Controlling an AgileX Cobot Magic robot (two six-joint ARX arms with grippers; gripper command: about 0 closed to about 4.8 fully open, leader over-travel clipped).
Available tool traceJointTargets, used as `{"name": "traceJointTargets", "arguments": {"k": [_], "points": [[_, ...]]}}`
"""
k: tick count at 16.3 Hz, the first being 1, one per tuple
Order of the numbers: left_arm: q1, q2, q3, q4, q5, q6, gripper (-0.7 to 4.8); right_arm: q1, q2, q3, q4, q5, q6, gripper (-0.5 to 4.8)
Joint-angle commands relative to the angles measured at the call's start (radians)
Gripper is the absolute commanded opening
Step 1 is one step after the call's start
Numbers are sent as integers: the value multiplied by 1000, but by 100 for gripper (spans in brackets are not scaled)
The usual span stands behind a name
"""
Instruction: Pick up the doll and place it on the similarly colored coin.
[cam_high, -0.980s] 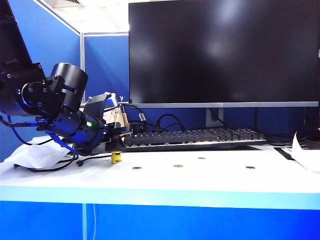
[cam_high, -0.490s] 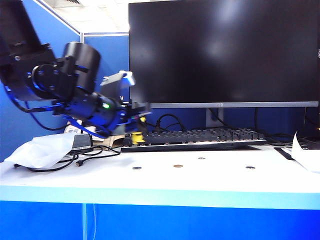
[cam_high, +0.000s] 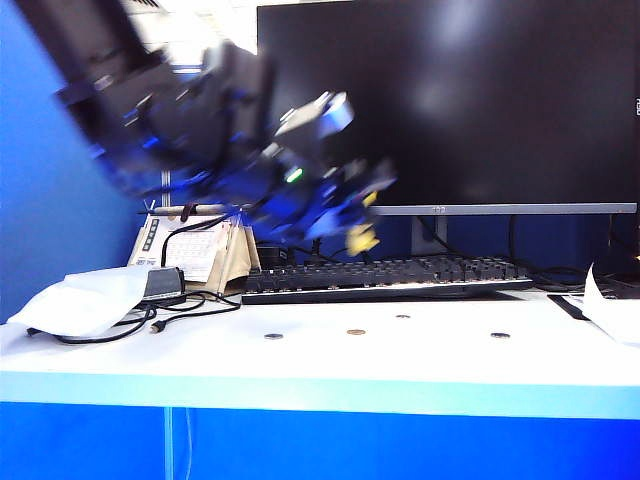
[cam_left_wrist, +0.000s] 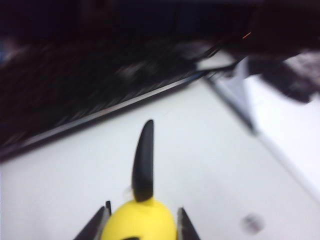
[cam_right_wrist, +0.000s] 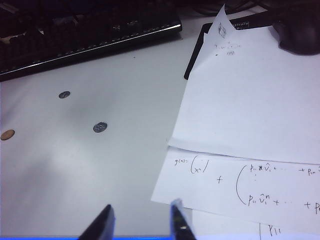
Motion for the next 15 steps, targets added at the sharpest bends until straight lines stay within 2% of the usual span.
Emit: {"name": "traceJointTargets", "arguments": {"k": [1, 15], "points": [[-18, 3, 20, -28, -44, -8, -5, 2, -1, 2, -12, 2, 4, 148], [-2, 130, 19, -27, -44, -21, -5, 2, -1, 2, -13, 2, 4, 148]]}}
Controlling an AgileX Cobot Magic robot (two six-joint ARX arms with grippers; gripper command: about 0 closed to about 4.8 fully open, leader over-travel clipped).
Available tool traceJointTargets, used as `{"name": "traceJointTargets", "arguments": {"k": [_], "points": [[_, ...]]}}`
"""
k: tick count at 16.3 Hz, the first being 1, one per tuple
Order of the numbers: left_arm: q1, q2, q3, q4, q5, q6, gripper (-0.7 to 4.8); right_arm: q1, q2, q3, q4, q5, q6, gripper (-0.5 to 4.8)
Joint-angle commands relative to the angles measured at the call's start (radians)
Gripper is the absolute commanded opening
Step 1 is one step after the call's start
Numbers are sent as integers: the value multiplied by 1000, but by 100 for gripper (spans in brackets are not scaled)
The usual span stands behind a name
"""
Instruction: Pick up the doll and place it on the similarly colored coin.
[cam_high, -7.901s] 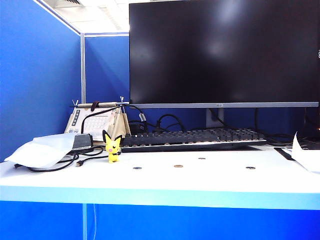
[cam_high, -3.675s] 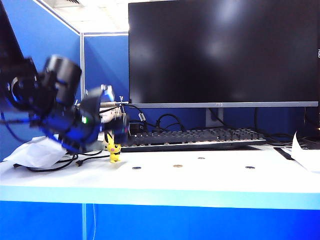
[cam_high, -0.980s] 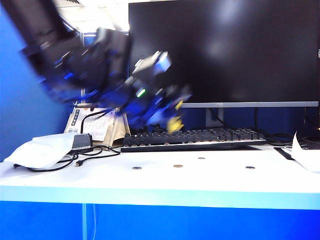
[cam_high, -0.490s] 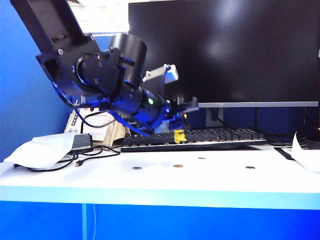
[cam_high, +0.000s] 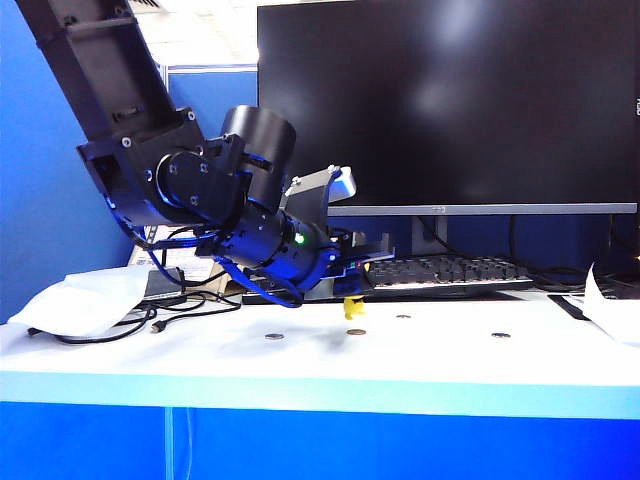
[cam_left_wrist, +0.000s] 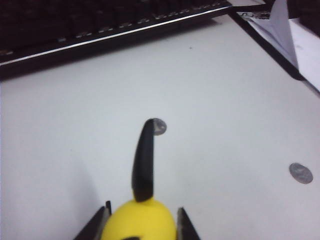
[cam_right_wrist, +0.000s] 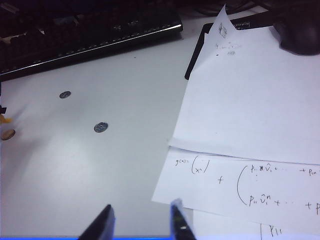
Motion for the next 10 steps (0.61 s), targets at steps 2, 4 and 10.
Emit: {"name": "traceJointTargets", "arguments": {"k": [2, 4, 10], "points": [[-2, 10, 5, 23, 4, 0, -5, 2, 0, 2, -12, 2, 4, 148], [-2, 27, 5, 24, 2, -1, -5, 1, 0, 2, -12, 2, 4, 148], [3, 39, 5, 28, 5, -1, -5, 1, 0, 2, -12, 2, 4, 148]]}}
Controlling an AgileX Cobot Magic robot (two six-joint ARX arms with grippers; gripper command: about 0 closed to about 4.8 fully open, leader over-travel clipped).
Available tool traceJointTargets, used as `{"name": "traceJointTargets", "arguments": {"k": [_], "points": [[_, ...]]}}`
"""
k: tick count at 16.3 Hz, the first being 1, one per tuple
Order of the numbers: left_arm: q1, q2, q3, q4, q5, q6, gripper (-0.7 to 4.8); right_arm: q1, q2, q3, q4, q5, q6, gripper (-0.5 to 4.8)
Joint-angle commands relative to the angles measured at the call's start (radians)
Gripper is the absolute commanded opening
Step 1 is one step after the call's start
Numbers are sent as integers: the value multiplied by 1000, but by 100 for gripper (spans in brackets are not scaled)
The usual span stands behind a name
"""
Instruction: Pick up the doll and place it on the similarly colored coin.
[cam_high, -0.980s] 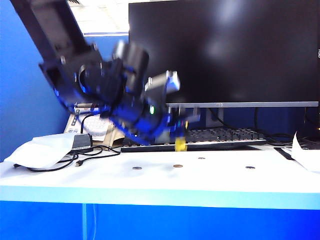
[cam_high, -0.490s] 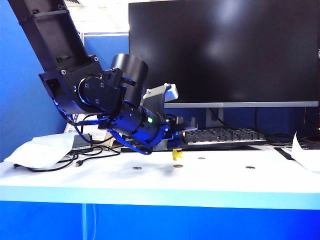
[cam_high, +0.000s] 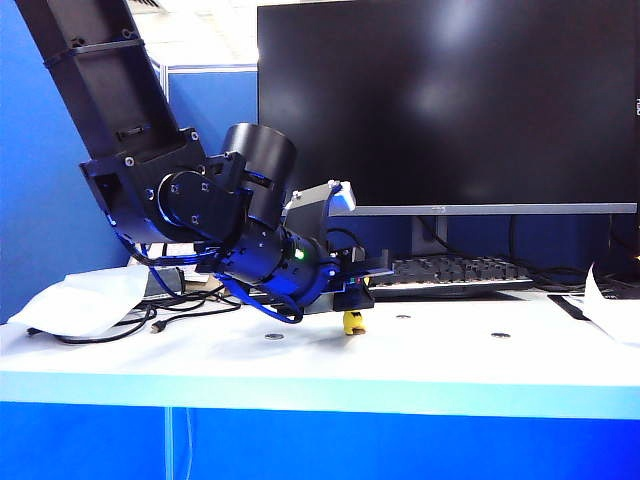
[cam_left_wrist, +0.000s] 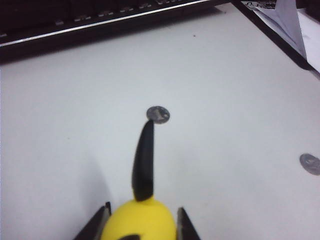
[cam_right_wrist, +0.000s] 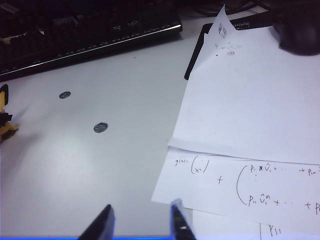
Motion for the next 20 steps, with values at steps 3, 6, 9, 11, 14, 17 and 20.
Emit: {"name": "traceJointTargets", "arguments": {"k": [3, 6, 9, 11, 14, 17, 20], "points": [[0, 1, 3, 3, 13, -2, 135, 1, 0, 2, -12, 2, 4, 148], [-1, 1, 3, 3, 23, -2, 155, 1, 0, 2, -12, 2, 4, 148], [-1, 0, 2, 2, 23, -2, 247, 1, 0, 2, -12, 2, 4, 148], [-1, 0, 2, 2, 23, -2, 247, 1, 0, 2, -12, 2, 4, 148], [-1, 0, 1, -3, 23, -2, 248, 1, 0, 2, -12, 2, 4, 148], [-1, 0, 1, -6, 23, -2, 346, 1, 0, 2, -12, 2, 4, 148], [-1, 0, 1, -23, 23, -2, 360, 1, 0, 2, -12, 2, 4, 148]]}}
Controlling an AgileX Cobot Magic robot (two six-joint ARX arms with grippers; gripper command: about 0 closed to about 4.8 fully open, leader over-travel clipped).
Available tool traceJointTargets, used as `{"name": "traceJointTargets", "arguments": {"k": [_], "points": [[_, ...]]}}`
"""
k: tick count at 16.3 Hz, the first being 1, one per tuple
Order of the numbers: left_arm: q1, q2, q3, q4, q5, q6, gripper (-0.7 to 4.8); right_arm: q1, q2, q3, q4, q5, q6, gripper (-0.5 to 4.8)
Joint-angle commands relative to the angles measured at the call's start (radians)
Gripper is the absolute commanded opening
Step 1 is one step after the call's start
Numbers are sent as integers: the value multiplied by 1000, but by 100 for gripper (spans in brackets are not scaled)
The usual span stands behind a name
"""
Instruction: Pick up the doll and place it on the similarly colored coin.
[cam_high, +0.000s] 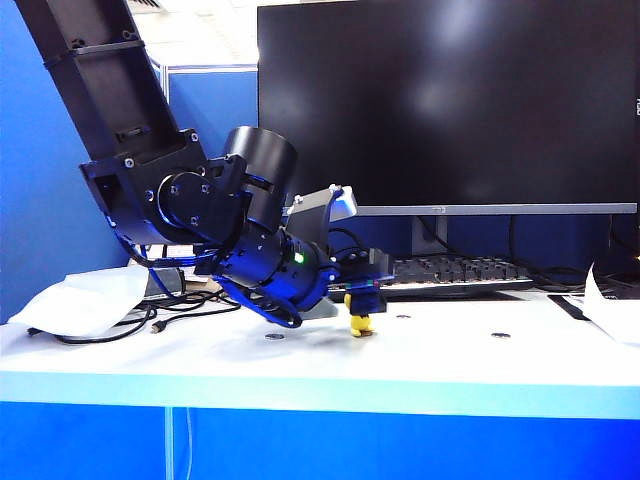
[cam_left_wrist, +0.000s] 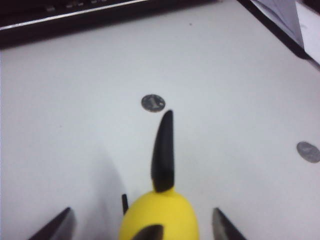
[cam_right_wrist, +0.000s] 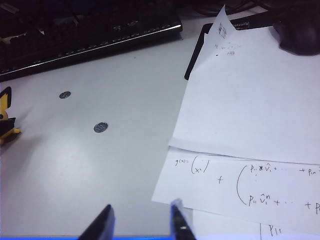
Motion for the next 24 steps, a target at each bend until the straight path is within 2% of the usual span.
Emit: {"name": "traceJointTargets", "arguments": {"k": [1, 3, 5, 14, 16, 20, 23, 24], "points": [[0, -2, 3, -1, 4, -2, 402, 1, 0, 2, -12, 2, 4, 148], [0, -3, 3, -2, 4, -3, 416, 1, 0, 2, -12, 2, 4, 148], [0, -3, 3, -2, 5, -21, 478, 1, 0, 2, -12, 2, 4, 148], [-8, -106, 3, -87, 11, -5, 479, 1, 0, 2, -12, 2, 4, 148], [-18, -140, 3, -127, 31, 27, 479, 1, 0, 2, -12, 2, 4, 148], [-17, -254, 3, -158, 26, 29, 479, 1, 0, 2, -12, 2, 4, 148], [-13, -400, 2, -351, 40, 23, 479, 1, 0, 2, -12, 2, 4, 148], [-12, -469, 1, -446, 50, 34, 415, 1, 0, 2, -12, 2, 4, 148]]}}
